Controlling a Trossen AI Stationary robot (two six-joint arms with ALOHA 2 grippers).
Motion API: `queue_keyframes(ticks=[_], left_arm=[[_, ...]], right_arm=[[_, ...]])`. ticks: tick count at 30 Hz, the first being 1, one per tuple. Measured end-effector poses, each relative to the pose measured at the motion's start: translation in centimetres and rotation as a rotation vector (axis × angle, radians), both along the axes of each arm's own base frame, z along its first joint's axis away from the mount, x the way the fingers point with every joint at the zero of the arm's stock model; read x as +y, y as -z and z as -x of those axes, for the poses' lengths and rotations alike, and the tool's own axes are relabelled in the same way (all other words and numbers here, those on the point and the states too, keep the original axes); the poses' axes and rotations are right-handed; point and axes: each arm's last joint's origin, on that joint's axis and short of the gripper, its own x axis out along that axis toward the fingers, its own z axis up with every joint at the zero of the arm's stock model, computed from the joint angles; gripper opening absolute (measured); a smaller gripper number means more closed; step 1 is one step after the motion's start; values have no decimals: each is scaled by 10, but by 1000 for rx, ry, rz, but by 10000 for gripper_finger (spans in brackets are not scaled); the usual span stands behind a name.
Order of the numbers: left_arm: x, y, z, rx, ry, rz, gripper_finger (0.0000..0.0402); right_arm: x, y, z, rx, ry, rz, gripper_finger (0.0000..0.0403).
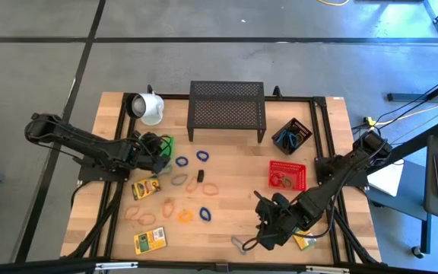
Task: Pick & Place Office Desk Supplies
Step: Put the pack of crayons into the green bin
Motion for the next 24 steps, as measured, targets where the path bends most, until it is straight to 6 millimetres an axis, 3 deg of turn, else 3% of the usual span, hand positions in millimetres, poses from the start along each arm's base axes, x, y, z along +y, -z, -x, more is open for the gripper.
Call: queue_keyframes(ticks=[11,24], left_arm=[[-2,2,0,14,29,88,98],[-11,-3,-14,-83,153,120,116]], right_arm=[[0,1,1,27,32,-28,152],[-11,9,23,407,199,-99,152]])
